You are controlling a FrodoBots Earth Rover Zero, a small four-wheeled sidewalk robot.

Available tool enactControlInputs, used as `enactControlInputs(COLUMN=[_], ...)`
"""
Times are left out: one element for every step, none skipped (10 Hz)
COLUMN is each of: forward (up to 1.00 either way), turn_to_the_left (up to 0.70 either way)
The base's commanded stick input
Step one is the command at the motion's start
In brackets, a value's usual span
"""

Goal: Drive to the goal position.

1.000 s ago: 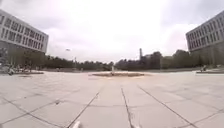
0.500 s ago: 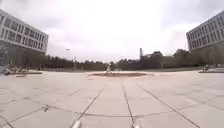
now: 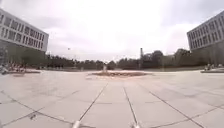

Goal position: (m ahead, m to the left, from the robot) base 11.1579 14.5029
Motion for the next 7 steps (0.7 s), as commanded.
enactControlInputs(forward=[0.70,0.70,0.70,0.70,0.70,0.70,0.70], turn_to_the_left=[0.00,0.00,0.00,0.00,0.00,0.00,0.00])
